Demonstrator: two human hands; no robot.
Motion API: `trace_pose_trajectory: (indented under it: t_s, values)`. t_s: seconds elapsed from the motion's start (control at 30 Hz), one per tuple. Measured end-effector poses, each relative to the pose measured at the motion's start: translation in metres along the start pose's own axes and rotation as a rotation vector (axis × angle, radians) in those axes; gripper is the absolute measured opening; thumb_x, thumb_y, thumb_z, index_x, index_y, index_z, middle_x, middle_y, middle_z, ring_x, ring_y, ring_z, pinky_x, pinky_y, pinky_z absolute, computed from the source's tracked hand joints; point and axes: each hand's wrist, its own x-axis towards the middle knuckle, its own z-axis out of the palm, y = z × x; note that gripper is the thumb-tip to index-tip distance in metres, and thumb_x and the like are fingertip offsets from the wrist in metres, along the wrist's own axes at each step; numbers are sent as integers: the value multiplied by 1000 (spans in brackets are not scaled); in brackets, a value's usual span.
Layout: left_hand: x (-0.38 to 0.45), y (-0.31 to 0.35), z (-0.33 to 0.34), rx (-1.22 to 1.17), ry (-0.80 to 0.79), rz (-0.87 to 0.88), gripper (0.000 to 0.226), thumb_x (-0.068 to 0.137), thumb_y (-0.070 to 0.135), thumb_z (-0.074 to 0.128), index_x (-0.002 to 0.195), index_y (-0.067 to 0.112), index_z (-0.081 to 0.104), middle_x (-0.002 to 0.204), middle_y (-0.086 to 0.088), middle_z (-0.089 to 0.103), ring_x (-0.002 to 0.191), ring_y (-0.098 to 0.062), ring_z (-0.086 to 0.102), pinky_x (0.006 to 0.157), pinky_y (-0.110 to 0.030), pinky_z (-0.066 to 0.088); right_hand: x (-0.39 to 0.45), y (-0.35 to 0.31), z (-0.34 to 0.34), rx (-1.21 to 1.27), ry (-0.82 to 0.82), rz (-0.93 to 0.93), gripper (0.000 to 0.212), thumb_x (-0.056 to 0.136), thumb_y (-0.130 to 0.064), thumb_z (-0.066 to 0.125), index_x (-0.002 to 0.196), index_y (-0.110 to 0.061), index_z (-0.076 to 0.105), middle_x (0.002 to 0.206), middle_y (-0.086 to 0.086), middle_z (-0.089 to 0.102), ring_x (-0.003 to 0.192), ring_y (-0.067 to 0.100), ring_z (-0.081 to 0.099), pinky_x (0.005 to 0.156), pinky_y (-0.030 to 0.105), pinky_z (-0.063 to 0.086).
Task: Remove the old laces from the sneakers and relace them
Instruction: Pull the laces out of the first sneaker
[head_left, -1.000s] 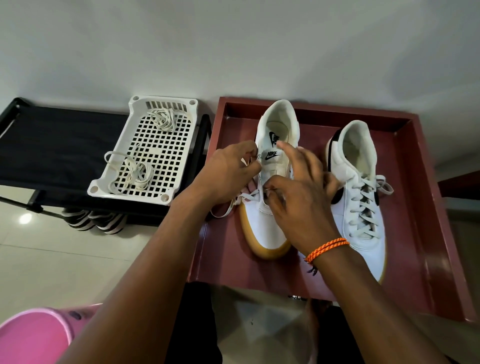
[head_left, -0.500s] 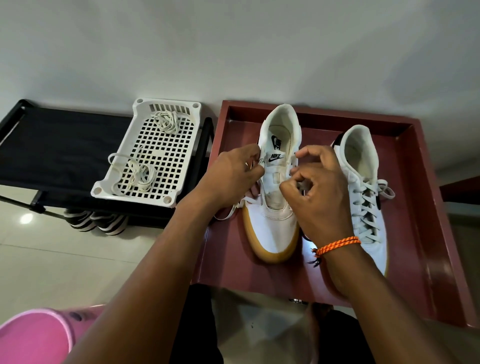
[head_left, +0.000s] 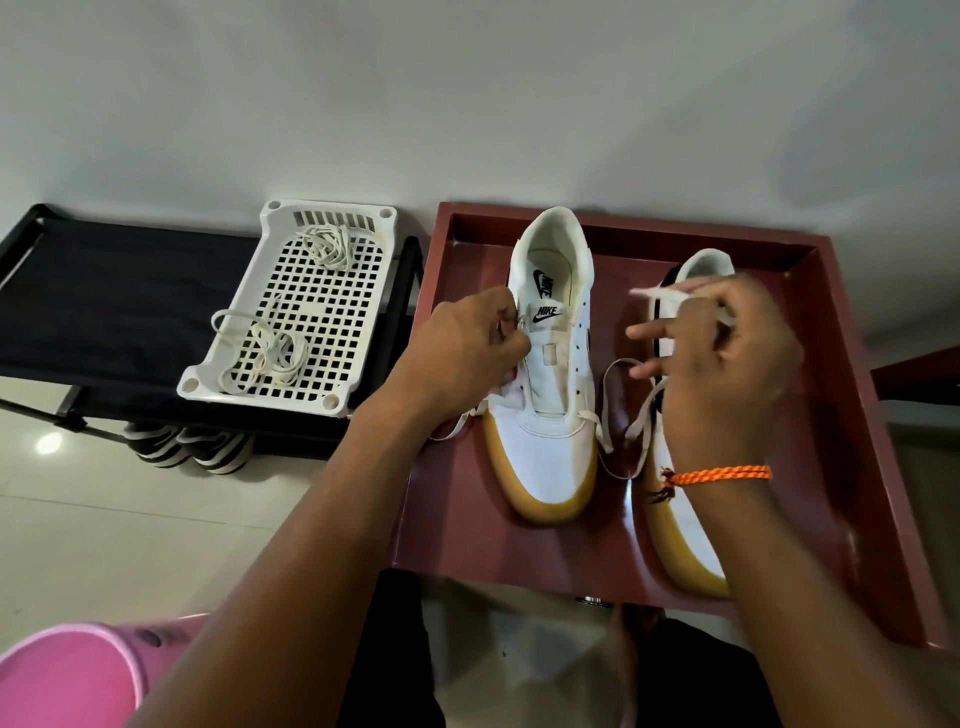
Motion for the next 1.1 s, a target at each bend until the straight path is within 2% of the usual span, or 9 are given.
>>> trace_pose_trajectory:
  t_s: [0.13, 0.23, 0.33, 0.43, 0.53, 0.63, 0.73, 0.87, 1.1]
  values:
    - [-5, 12, 1, -8, 74, 83, 9, 97, 13, 65, 96, 21, 60, 64, 1, 73, 47, -14, 70, 58, -39, 60, 5, 10, -9, -170, 45, -19, 19, 104, -17, 45, 98, -7, 60, 92, 12, 70, 69, 15, 75, 54, 39, 61]
    - [-9, 21, 6, -19, -99, 71, 13, 101, 16, 62, 94, 21, 71, 59, 0, 72, 46, -18, 70, 54, -30, 57, 0, 25, -7, -523, -205, 11, 29, 95, -13, 54, 121, -14, 66, 108, 7, 74, 93, 27, 74, 83, 48, 60]
    - [-12, 24, 11, 131, -336, 27, 8, 99, 24, 68, 93, 22, 72, 59, 3, 73, 48, -18, 72, 60, -30, 58, -7, 24, -4, -553, -396, -52, 52, 91, -1, 55, 139, -17, 65, 124, 6, 73, 111, 25, 70, 98, 46, 57]
    - [-14, 25, 12, 249, -416, -10, 22, 92, 40, 80, 97, 26, 64, 58, 7, 73, 47, -12, 70, 69, -31, 58, -6, 20, -7, -358, -613, -6, 75, 90, -5, 60, 153, -44, 47, 128, -10, 62, 103, 10, 65, 89, 29, 56]
    - [-14, 28, 13, 295, -435, -41, 25, 91, 40, 81, 100, 27, 60, 57, 8, 72, 44, -13, 69, 73, -34, 60, -10, 20, -9, -381, -814, -16, 86, 89, -15, 67, 156, -56, 34, 145, -15, 44, 116, -2, 53, 91, 11, 45]
    - [-14, 28, 15, 302, -418, -48, 22, 92, 35, 79, 98, 27, 60, 55, 8, 70, 39, -15, 65, 64, -32, 56, -11, 22, -10, -397, -879, 10, 80, 82, -24, 75, 149, -55, 43, 156, -13, 31, 122, -1, 48, 98, 20, 49]
    - [-15, 29, 14, 326, -427, -35, 23, 94, 38, 78, 100, 29, 58, 56, 10, 70, 40, -14, 65, 63, -30, 53, -6, 22, -13, -369, -929, 25, 81, 72, -34, 79, 143, -55, 46, 156, -15, 30, 121, -1, 50, 91, 12, 45]
    - [-16, 29, 17, 402, -396, 13, 29, 95, 45, 75, 112, 28, 58, 57, 9, 72, 41, -7, 66, 70, -28, 55, -6, 20, -15, -403, -971, 54, 91, 71, -18, 85, 141, -56, 42, 158, -20, 24, 117, 4, 56, 92, 29, 55]
    - [-12, 26, 18, 249, -457, -23, 18, 94, 26, 79, 97, 16, 63, 57, 5, 72, 47, -14, 71, 77, -41, 64, -6, 18, -13, -446, -955, 43, 88, 68, -19, 86, 137, -55, 45, 159, -18, 25, 117, 13, 58, 96, 43, 58]
